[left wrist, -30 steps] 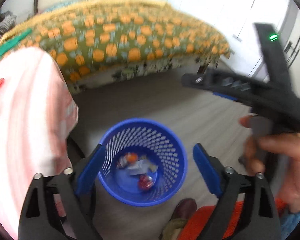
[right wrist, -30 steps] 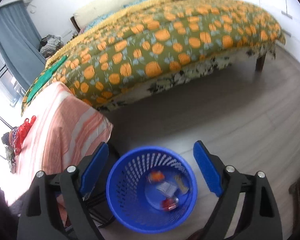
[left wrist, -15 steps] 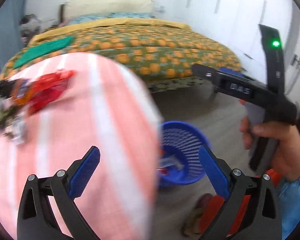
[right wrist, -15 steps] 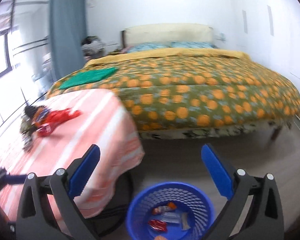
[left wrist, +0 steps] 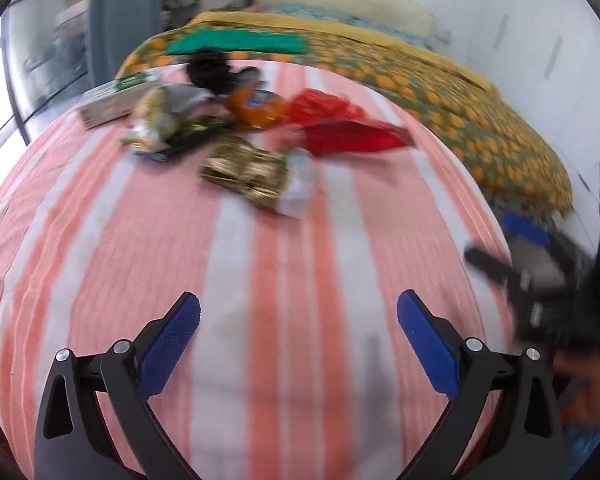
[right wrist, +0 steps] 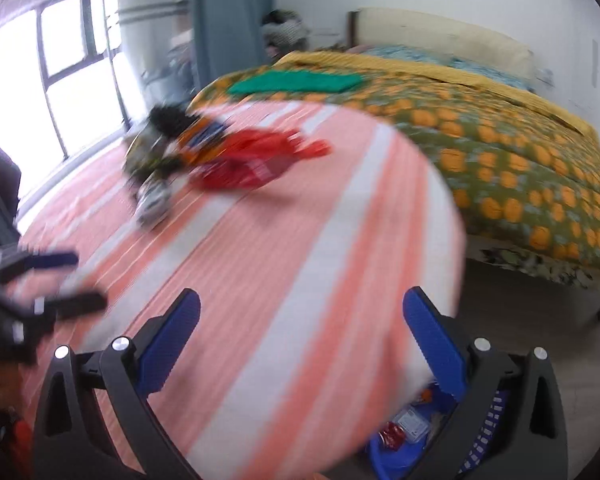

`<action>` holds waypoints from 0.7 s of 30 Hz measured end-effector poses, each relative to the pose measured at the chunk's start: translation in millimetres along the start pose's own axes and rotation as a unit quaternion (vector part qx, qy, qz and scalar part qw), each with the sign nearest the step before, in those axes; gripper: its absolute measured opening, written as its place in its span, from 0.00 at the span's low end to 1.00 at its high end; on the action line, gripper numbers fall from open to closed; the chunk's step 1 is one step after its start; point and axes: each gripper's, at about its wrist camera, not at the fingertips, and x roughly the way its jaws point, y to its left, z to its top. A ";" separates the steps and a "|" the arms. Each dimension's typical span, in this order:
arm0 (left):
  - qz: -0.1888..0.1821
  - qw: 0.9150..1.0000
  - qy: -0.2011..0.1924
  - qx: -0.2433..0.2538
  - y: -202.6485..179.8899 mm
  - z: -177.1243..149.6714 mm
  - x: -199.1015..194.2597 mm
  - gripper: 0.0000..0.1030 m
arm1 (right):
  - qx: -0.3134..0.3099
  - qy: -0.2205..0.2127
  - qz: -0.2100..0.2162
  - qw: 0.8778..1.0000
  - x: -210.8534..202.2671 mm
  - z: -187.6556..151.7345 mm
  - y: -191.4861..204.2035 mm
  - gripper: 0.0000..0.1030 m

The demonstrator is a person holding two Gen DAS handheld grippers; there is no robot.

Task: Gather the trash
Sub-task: 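Bring both tools back over the table toward the gold wrapper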

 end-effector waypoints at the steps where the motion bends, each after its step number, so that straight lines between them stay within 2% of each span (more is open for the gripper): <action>1: 0.004 1.000 -0.003 -0.005 4.7 2.8 0.0 0.95 | -0.009 0.003 0.000 1.000 2.6 -0.9 6.2 0.96; 4: 0.021 0.999 -0.012 -0.026 12.1 19.5 3.0 0.95 | -0.021 0.005 -0.001 1.000 6.3 -2.1 12.8 0.96; 9: 0.048 0.996 -0.037 -0.069 12.6 57.6 7.8 0.95 | 0.012 0.001 0.001 1.000 7.1 -1.8 -2.6 0.96; 13: 0.073 0.994 -0.030 -0.074 7.4 79.6 30.2 0.95 | 0.016 -0.004 -0.001 1.000 4.8 0.2 -6.7 0.96; 17: 0.111 0.992 -0.009 -0.060 12.0 80.7 47.2 0.95 | 0.014 -0.006 0.001 1.000 4.5 1.9 -5.7 0.96; 21: 0.112 0.992 -0.002 -0.054 41.2 67.6 34.3 0.95 | 0.013 -0.007 0.004 1.000 3.4 3.2 -7.1 0.96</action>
